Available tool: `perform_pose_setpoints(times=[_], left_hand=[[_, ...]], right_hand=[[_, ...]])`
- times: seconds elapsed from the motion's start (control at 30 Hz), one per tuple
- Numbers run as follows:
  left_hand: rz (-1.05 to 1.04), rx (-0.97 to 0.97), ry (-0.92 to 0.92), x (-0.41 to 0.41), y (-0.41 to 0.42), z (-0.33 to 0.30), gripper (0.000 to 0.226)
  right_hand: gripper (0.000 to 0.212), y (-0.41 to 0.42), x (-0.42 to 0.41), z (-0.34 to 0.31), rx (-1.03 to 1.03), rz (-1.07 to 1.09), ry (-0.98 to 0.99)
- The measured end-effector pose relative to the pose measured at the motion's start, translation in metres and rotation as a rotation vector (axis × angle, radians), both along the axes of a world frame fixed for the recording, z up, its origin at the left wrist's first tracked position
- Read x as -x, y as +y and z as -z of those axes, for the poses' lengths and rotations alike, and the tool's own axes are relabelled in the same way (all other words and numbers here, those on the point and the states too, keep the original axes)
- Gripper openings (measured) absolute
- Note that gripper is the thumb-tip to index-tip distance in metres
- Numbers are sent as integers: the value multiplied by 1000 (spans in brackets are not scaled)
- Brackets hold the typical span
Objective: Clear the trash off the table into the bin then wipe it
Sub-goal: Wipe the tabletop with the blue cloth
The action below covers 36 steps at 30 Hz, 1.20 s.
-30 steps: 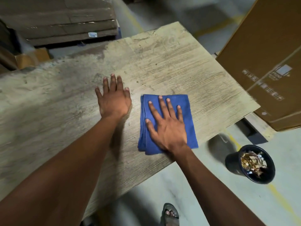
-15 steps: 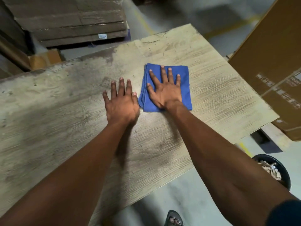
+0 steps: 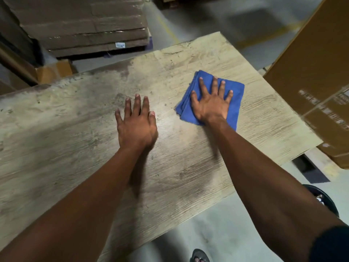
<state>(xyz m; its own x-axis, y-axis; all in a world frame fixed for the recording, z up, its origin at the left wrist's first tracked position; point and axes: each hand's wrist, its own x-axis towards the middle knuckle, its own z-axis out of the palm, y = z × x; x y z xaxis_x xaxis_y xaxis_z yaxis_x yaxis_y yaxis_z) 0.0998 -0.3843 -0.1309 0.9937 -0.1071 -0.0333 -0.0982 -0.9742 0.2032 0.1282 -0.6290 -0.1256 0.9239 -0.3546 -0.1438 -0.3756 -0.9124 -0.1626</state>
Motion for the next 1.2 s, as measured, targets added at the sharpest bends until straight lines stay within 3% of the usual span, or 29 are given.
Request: perform_pose_setpoints(times=[0.23,0.37,0.53,0.83,1.03,1.2], left_hand=[[-34,9,21,2,-2,-2,64],[-43,20,10,-6,-44,-12,64],[195,55,39,-57,-117,-19,59],[187,-19,-33,-69,-136,1,60],[171,-17,-27,-68,-139,-2,62],[166,-5,-37,-70,-139,-3,62]], right_hand=[[71,16,65,3,2,-247,-8],[71,5,103,3,-8,-266,-15],[72,-32,60,2,-16,-162,-20],[71,-103,-50,3,6,-49,6],[70,-86,28,4,-13,-258,-35],[73,-94,26,2,4,-200,-17]])
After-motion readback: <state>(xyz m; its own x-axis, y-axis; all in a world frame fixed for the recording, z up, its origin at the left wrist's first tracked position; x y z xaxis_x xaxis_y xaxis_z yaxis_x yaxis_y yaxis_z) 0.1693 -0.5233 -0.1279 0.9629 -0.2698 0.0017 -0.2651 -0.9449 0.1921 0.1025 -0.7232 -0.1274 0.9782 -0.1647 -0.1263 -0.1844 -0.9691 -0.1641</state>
